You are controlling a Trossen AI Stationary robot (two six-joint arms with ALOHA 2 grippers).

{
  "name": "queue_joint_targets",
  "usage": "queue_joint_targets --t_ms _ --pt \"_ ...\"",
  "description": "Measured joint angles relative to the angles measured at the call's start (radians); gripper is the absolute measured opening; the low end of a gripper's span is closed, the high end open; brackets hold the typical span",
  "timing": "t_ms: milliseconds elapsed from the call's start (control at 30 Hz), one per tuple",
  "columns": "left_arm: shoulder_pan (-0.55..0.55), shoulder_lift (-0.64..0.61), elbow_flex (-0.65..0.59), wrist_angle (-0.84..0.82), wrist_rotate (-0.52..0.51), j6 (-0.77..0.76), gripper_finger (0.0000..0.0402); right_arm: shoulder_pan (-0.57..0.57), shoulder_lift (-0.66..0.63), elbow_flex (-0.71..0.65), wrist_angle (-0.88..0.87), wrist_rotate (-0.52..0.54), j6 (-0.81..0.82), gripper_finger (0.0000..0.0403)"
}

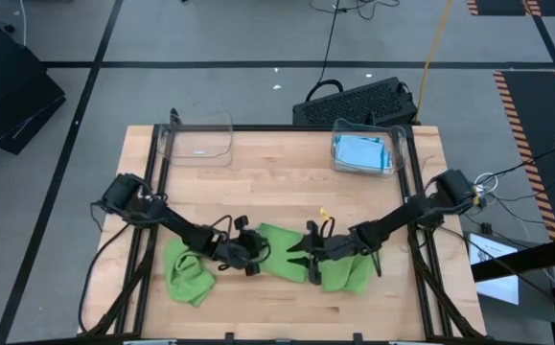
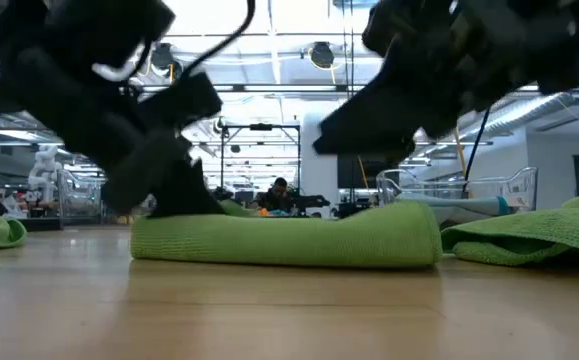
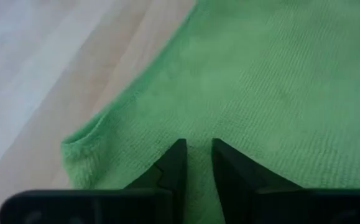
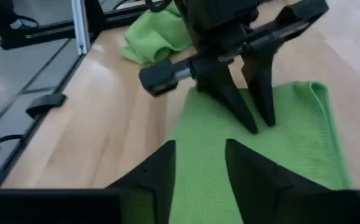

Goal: Fold microfiber towels
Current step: Fold the center green microfiber cloth, then put the folded green microfiber cloth into the left transparent bin

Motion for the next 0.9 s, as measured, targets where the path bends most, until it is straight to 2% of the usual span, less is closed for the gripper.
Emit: queue_joint_targets --t_ms 100,233,367,467,600,767,900 --pt "0.0 0.047 0.003 0.012 -0.013 -0.008 0.006 -0.001 0.086 0.0 0.098 0.0 -0.029 0.0106" --pt "0.008 0.086 0.007 -0.011 -0.023 -0.007 0.0046 -0.001 0.173 0.0 0.116 0.024 -0.083 0.0079" --pt "0.013 0.086 0.008 -0.045 -0.04 0.031 0.004 -0.009 0.237 0.0 0.126 0.054 -0.068 0.006" --pt "0.016 0.061 0.004 -0.06 -0.057 0.076 0.0043 -0.012 0.239 0.001 0.129 0.055 -0.057 0.0051" --pt "0.016 -0.018 -0.005 -0.105 -0.052 0.108 0.0046 -0.012 0.175 -0.001 0.107 0.049 -0.097 0.0045" --pt "-0.004 -0.151 -0.001 -0.131 -0.049 0.14 0.0046 -0.012 0.029 0.0 0.045 0.024 -0.155 0.0045" --pt "-0.022 -0.201 -0.003 -0.12 -0.044 0.155 0.0047 -0.012 -0.065 -0.002 -0.03 0.002 -0.201 0.0045"
